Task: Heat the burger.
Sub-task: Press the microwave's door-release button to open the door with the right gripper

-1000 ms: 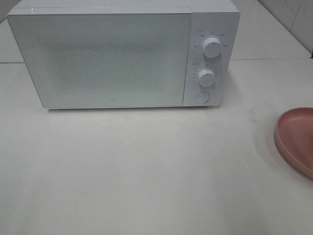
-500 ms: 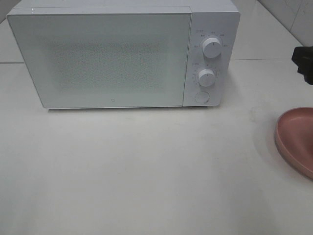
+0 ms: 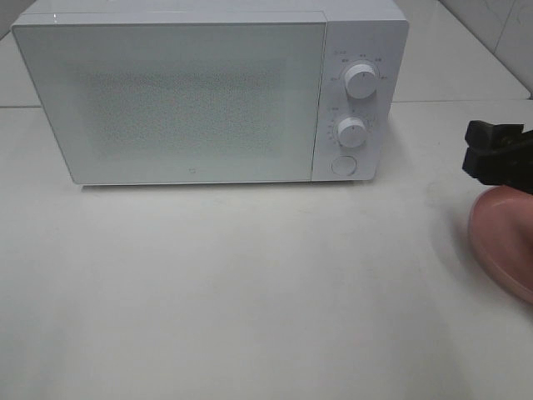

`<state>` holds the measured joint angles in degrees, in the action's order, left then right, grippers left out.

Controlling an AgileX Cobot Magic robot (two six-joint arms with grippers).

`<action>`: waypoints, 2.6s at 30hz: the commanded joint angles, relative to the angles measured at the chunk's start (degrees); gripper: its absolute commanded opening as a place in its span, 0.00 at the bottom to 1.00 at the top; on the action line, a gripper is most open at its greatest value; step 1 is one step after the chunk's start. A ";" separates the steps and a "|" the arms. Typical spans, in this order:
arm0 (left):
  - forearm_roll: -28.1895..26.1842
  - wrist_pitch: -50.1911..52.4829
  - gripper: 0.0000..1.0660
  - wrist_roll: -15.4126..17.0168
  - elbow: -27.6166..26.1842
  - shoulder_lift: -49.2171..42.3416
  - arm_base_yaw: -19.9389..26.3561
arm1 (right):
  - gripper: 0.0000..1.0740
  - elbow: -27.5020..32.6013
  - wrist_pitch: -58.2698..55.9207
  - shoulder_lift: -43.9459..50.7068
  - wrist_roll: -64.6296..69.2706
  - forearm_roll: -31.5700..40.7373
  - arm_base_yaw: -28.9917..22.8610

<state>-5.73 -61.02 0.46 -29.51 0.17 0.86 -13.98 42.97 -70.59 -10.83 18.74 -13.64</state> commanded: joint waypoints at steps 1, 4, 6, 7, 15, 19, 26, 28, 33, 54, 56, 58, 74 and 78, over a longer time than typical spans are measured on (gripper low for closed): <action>-0.34 -0.11 0.94 0.46 0.00 -0.23 0.06 | 0.71 0.23 8.31 -4.35 -5.73 8.88 -6.88; -0.34 -0.11 0.94 0.46 0.00 -0.23 0.06 | 0.71 0.17 12.66 -7.45 -7.73 13.92 -11.69; -0.34 -0.11 0.94 0.46 0.00 -0.23 0.06 | 0.71 0.11 15.53 -9.57 -8.14 17.36 -15.41; -0.34 -0.11 0.94 0.46 0.00 -0.23 0.06 | 0.71 0.11 18.56 -11.40 -8.14 20.05 -18.74; -0.34 -0.11 0.94 0.46 0.00 -0.23 0.06 | 0.71 -0.74 24.12 -16.90 -8.14 27.50 -26.30; -0.34 -0.11 0.94 0.46 0.00 -0.23 0.06 | 0.71 -3.15 25.32 -20.23 -8.14 30.77 -30.25; -0.34 -0.11 0.94 0.46 0.00 -0.23 0.06 | 0.71 -6.07 25.27 -23.72 -8.14 32.14 -32.77; -0.34 -0.11 0.94 0.46 0.00 -0.23 0.06 | 0.71 -7.22 24.92 -25.04 -7.68 33.12 -33.46; -0.34 -0.11 0.94 0.46 0.00 -0.23 0.06 | 0.70 -7.22 24.98 -25.44 -5.79 33.35 -33.46; -0.34 -0.11 0.94 0.46 0.00 -0.23 0.06 | 0.27 -7.22 21.83 -25.44 45.61 33.29 -33.46; -0.34 -0.11 0.94 0.46 0.00 -0.23 0.06 | 0.15 -7.22 21.60 -25.44 52.25 33.29 -33.46; -0.34 -0.11 0.94 0.46 0.00 -0.23 0.06 | 0.08 -7.22 21.60 -25.44 56.78 33.29 -33.46; -0.34 -0.11 0.94 0.46 0.00 -0.23 0.06 | 0.00 -7.79 20.86 -29.22 78.50 33.75 -33.06; -0.34 -0.11 0.94 0.46 0.00 -0.23 0.06 | 0.00 -9.45 21.26 -31.23 81.42 33.52 -33.06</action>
<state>-5.73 -61.02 0.46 -29.51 0.17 0.86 -22.98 63.94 -101.70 69.39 52.60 -46.93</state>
